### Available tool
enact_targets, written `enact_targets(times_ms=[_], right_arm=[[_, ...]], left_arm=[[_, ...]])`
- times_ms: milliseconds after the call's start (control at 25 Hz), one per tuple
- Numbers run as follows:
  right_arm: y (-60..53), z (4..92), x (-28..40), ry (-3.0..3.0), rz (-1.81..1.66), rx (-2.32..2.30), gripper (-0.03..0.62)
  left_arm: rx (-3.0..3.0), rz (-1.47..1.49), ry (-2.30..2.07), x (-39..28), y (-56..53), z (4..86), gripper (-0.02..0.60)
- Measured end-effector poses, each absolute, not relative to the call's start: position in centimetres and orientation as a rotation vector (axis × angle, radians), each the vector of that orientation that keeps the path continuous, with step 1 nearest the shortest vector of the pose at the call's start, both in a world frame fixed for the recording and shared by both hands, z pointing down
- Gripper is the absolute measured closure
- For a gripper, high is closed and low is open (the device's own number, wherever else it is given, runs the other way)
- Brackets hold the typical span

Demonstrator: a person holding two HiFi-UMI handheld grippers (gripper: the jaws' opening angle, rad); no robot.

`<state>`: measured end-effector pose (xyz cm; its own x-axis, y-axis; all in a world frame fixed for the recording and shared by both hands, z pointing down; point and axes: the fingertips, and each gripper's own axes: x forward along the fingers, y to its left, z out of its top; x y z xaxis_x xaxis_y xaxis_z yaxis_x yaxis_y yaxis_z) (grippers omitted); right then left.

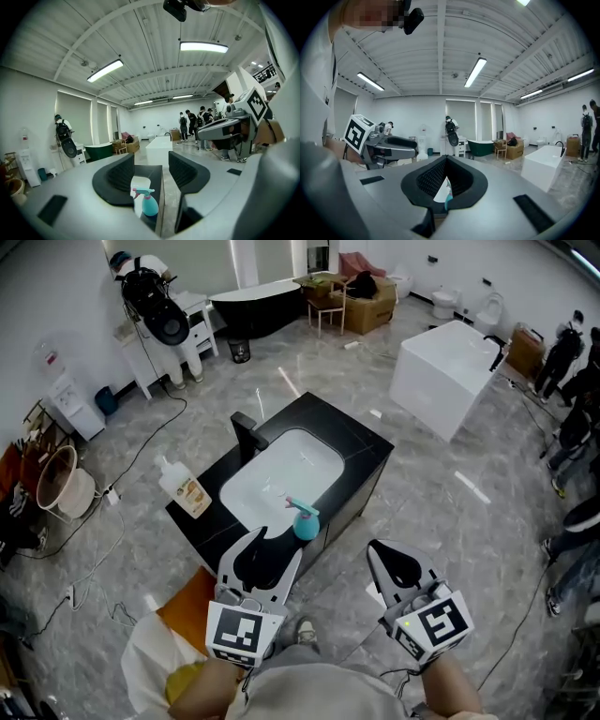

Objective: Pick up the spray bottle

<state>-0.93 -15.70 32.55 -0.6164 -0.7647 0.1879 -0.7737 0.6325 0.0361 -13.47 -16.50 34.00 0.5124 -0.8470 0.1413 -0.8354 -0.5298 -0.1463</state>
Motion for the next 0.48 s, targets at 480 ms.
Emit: enact_targets(times_ms=[480], right_arm=[[-23.0,36.9,-1.3,-2.673,0.324,1.327,0.566]], left_arm=[[-2.766,-0.426,1.441,-12.9,-22.6,40.3,0.354]])
